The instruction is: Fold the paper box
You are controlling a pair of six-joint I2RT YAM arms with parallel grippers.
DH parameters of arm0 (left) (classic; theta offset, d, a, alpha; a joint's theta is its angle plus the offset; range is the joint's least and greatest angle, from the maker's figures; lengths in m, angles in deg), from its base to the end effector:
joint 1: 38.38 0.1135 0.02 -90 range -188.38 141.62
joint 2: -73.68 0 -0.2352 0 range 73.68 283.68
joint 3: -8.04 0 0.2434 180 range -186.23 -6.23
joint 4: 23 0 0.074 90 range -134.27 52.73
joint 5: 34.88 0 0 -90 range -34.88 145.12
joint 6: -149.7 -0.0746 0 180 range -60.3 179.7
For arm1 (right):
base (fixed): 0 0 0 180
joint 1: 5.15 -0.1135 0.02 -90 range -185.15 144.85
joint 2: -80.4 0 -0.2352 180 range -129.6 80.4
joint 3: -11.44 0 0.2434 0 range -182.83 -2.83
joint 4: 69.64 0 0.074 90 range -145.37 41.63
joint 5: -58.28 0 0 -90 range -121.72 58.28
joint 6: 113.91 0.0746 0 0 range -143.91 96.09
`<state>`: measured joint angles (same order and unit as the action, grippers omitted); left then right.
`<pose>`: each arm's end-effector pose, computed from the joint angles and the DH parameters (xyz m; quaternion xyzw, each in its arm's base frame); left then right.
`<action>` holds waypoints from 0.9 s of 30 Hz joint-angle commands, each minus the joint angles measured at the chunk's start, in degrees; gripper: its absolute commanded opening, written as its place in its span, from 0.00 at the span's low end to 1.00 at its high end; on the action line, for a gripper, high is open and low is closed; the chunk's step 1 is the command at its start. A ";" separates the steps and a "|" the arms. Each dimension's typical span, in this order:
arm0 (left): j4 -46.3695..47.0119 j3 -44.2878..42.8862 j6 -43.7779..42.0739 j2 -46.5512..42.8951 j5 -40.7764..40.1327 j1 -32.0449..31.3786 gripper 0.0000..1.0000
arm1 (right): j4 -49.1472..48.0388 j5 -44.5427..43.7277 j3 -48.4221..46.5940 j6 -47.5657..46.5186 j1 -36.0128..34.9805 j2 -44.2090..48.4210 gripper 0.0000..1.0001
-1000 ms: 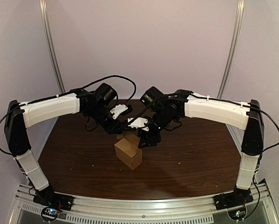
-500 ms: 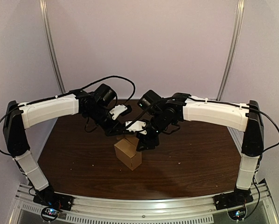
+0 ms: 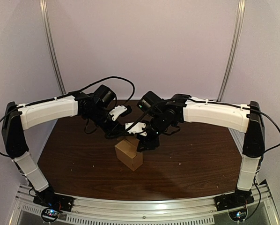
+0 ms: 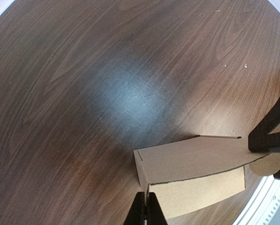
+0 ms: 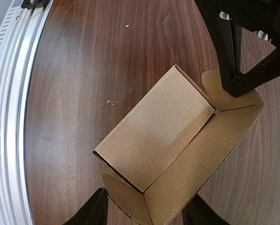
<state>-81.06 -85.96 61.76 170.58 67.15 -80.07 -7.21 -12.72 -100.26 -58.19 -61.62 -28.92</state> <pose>0.2605 -0.2528 0.2062 0.3511 0.8968 -0.1870 0.1936 0.2080 0.3578 0.2203 -0.7081 0.6389 0.2055 0.2194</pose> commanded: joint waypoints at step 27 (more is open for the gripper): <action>1.28 2.66 10.13 -2.45 -1.65 -3.16 0.00 | -0.54 -5.54 1.87 -0.59 -2.29 2.04 0.54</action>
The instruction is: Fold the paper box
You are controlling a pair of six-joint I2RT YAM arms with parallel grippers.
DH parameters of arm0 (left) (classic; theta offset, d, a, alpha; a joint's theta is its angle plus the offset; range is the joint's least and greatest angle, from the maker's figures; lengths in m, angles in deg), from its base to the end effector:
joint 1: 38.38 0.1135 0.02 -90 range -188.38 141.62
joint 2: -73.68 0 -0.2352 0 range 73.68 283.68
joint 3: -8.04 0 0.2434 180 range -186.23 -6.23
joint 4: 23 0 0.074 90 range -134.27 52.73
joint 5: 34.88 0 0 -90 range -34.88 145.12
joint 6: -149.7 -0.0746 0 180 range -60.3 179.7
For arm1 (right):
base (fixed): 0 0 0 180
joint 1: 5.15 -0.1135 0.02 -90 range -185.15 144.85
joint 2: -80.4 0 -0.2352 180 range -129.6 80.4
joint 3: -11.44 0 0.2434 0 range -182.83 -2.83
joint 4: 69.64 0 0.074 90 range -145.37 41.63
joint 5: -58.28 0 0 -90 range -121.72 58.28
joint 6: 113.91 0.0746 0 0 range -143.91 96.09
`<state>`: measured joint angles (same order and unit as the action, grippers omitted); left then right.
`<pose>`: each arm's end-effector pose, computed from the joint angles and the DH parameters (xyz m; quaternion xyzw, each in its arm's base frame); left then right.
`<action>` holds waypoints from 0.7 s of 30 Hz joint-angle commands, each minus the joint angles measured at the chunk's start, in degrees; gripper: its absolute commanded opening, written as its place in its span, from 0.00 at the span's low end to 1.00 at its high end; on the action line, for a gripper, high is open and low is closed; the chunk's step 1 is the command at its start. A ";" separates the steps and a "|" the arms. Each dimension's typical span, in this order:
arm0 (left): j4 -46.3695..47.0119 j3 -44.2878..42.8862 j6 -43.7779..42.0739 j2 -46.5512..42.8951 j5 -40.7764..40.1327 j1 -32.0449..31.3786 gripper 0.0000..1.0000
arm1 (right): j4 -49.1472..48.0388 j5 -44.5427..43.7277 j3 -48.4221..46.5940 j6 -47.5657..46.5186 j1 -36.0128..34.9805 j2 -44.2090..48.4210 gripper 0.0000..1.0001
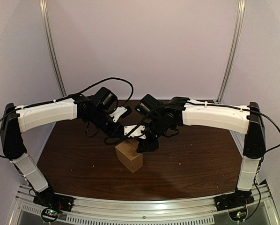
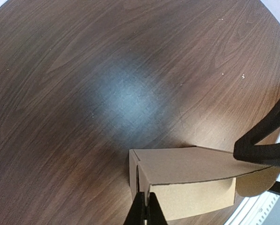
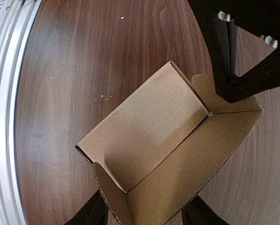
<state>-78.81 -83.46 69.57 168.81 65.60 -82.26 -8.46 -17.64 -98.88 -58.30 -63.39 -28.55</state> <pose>0.2493 -0.2585 0.2055 0.3040 0.9116 -0.1972 0.1943 0.2021 0.3610 0.2153 -0.7150 0.6388 0.1692 0.2284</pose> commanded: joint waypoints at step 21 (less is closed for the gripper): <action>-1.50 2.26 2.83 -1.06 -1.87 -2.42 0.00 | 5.25 4.38 0.25 -3.23 -0.47 1.72 0.56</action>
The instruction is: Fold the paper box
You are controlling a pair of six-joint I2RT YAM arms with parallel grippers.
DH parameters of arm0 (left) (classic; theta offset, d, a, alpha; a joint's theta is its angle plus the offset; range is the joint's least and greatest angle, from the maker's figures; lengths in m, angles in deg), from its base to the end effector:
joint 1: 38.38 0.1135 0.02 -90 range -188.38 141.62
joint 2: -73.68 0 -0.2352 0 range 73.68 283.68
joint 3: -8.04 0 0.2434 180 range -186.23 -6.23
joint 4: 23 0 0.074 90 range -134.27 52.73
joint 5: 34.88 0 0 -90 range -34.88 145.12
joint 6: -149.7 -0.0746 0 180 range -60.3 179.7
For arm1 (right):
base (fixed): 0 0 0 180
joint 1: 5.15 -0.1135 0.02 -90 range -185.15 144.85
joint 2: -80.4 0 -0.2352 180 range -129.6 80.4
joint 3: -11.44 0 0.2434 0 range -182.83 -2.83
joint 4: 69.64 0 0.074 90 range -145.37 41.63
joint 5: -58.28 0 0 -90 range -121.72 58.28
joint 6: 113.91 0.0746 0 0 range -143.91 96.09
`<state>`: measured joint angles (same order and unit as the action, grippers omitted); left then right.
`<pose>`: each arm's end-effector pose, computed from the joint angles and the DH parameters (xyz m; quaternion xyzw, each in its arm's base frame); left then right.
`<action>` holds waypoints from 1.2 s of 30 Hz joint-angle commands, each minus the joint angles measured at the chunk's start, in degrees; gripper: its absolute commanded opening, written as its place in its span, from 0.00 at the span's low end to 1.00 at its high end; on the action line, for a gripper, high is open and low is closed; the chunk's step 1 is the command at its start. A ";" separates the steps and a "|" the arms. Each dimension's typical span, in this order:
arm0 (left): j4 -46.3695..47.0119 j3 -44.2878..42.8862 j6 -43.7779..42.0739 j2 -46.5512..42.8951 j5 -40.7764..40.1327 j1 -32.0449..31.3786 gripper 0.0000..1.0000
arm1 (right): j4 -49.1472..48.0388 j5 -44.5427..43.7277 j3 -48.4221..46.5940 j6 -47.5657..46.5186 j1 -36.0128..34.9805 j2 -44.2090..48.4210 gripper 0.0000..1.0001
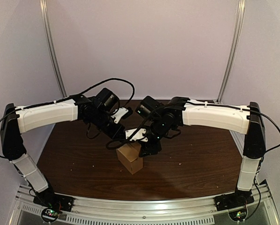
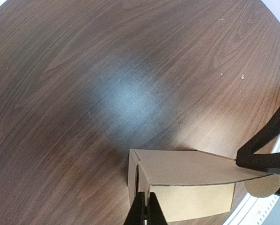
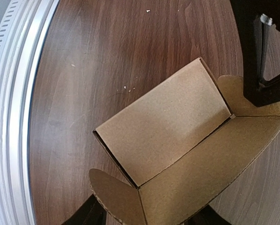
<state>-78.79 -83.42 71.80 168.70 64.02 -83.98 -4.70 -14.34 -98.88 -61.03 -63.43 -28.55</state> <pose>0.2428 -0.2644 0.2056 0.2967 0.9148 -0.1927 0.1947 0.1936 0.3557 0.2118 -0.7350 0.6221 0.1861 0.1951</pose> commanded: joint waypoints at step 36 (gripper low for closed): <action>17.90 19.01 5.11 -12.61 -5.84 -2.53 0.00 | -0.96 -3.38 0.51 1.27 -1.75 2.55 0.54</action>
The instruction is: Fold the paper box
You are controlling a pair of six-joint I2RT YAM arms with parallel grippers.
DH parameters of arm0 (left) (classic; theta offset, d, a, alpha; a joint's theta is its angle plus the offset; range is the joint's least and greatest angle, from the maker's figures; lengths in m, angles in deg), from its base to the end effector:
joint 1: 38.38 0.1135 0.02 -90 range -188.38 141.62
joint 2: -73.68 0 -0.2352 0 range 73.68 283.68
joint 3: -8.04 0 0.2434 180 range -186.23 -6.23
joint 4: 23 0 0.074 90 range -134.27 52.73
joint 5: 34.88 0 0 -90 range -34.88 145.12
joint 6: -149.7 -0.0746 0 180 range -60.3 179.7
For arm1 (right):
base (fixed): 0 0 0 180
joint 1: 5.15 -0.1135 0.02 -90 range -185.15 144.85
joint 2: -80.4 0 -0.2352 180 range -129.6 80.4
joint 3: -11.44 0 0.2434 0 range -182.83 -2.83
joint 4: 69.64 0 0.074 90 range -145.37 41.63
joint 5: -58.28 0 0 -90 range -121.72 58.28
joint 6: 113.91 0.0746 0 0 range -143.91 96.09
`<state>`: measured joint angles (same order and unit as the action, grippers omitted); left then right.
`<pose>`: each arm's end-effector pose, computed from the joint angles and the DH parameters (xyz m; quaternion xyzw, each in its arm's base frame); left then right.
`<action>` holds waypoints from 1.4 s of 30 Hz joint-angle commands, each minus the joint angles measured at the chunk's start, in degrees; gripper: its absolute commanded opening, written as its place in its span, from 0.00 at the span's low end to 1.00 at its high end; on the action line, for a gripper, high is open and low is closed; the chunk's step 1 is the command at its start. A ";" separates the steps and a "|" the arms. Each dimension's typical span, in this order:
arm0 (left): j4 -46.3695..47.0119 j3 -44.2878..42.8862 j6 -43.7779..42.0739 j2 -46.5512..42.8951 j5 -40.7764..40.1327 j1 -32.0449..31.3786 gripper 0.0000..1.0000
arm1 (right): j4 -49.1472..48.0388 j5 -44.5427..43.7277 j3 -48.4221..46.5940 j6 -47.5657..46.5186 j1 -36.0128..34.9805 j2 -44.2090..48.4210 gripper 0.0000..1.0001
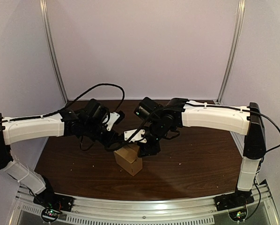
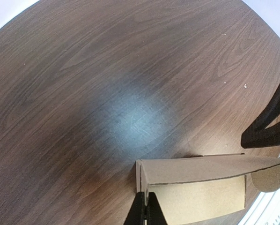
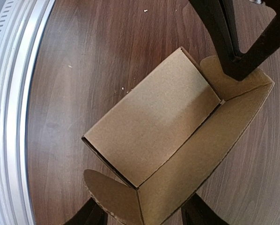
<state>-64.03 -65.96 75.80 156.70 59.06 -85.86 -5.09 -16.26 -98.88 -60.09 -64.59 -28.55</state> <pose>0.2173 -0.2446 0.1950 0.2653 0.9011 -0.2073 0.2732 0.1891 0.3593 0.2116 -0.7351 0.6242 0.1745 0.1987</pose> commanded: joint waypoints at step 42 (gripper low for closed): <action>1.82 1.63 0.34 -0.56 -2.22 -1.70 0.00 | -0.92 -4.14 -0.83 3.23 -1.25 1.75 0.46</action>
<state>-59.86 -63.88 76.89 156.48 56.81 -87.19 -5.81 -19.17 -98.79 -57.95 -65.58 -28.55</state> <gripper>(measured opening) 0.023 0.460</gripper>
